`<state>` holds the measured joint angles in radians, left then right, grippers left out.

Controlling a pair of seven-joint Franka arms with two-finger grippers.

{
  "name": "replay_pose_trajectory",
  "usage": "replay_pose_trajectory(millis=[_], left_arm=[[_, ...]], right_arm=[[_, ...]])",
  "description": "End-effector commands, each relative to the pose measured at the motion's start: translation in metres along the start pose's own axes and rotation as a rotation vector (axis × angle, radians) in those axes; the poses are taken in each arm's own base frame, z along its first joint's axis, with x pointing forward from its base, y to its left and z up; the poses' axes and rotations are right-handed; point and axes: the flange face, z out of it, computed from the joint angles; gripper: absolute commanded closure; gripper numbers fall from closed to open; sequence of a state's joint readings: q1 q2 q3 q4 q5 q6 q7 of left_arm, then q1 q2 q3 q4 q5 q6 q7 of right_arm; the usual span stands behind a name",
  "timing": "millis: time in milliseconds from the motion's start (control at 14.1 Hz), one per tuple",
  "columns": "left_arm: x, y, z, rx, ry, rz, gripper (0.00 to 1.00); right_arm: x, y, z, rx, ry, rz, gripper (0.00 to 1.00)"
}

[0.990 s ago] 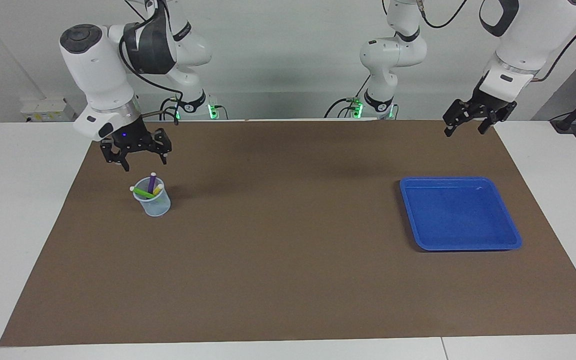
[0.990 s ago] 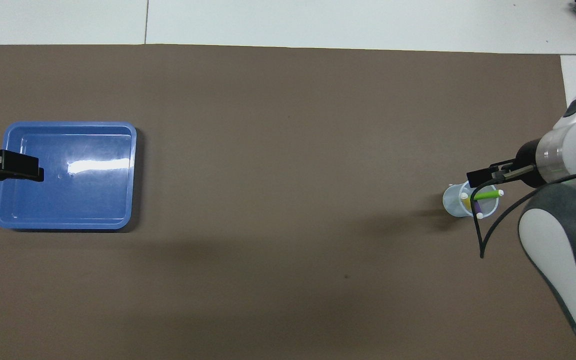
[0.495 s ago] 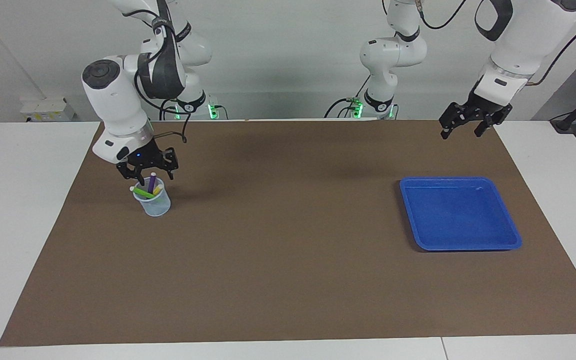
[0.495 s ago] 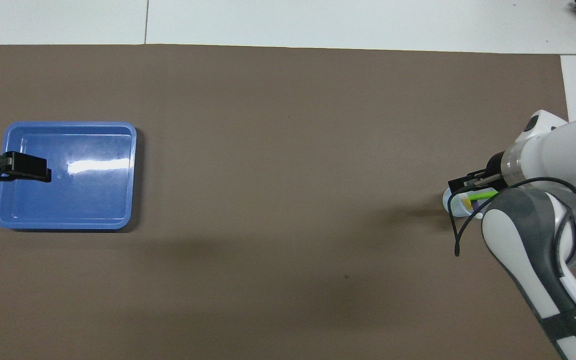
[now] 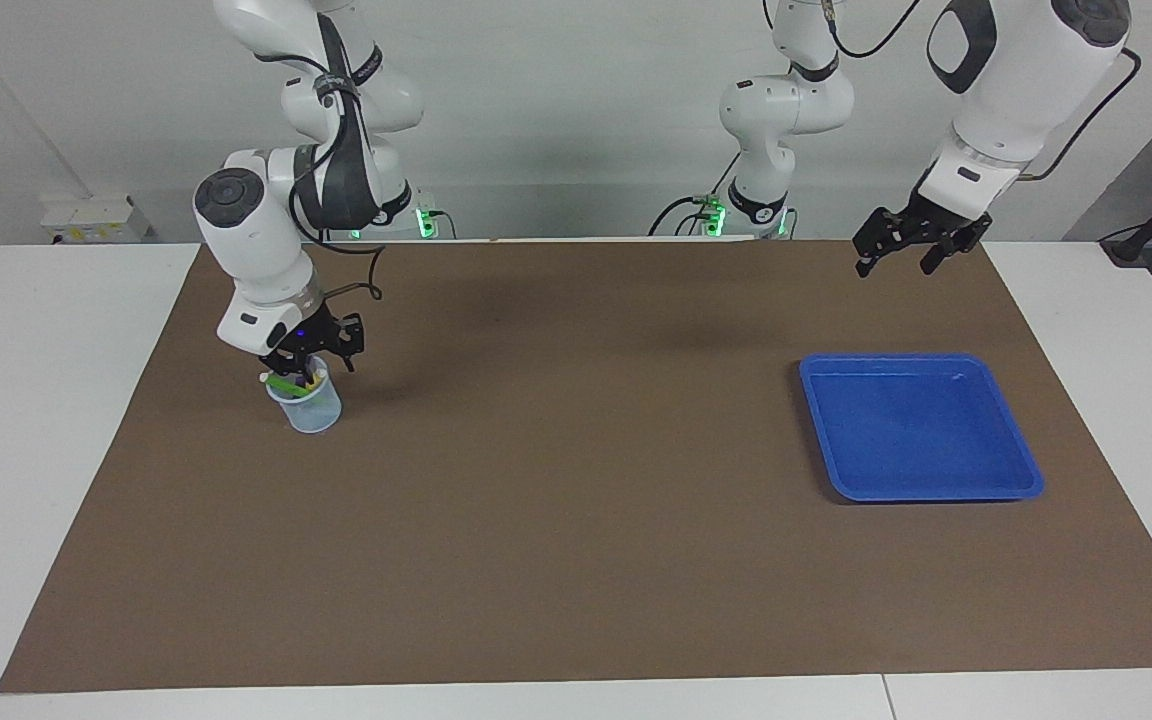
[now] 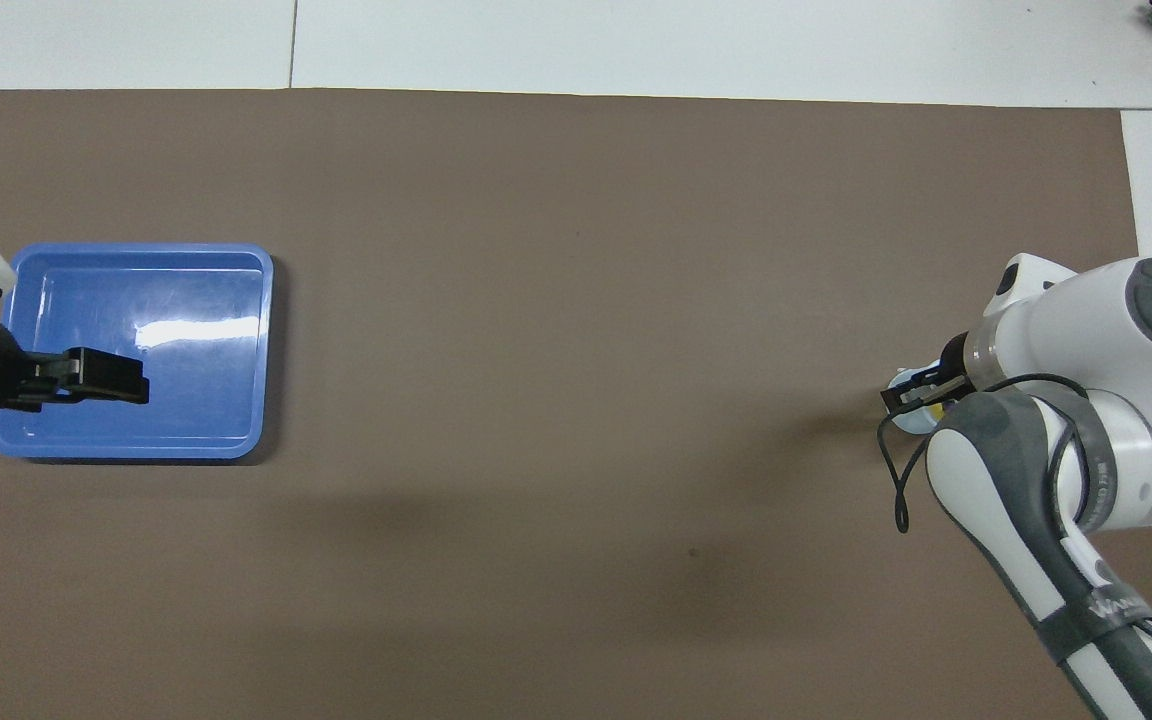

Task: Right arm passes pens to left for tray arrangement

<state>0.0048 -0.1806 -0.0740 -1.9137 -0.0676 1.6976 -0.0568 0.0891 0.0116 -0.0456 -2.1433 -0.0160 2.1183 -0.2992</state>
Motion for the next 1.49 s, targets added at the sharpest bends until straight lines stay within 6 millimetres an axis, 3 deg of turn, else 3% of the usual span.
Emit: replay_pose_trajectory(millis=[0,141,566,778,1273,1415], left_arm=[[-0.028,0.025,0.016,-0.004,0.026,-0.003,0.00],[-0.029,0.043,0.016,-0.014,0.035,-0.065,0.00],[-0.044,0.073,0.030,-0.102,0.037,-0.210,0.00],[-0.042,0.073,0.030,-0.111,0.055,-0.315,0.00],[-0.042,0.075,0.031,-0.115,0.057,-0.351,0.00],[-0.041,0.077,0.031,-0.115,0.060,-0.355,0.00]], right_arm=[[-0.009,0.003,0.007,0.010,0.014,-0.019,0.46],[-0.010,0.005,0.006,0.008,0.015,-0.049,0.54],[-0.019,0.014,0.013,0.008,0.017,-0.049,0.54],[-0.017,0.015,0.012,0.003,0.030,-0.049,0.63],[-0.020,0.025,0.012,0.002,0.029,-0.072,0.70],[-0.022,0.030,0.012,0.005,0.026,-0.094,0.79]])
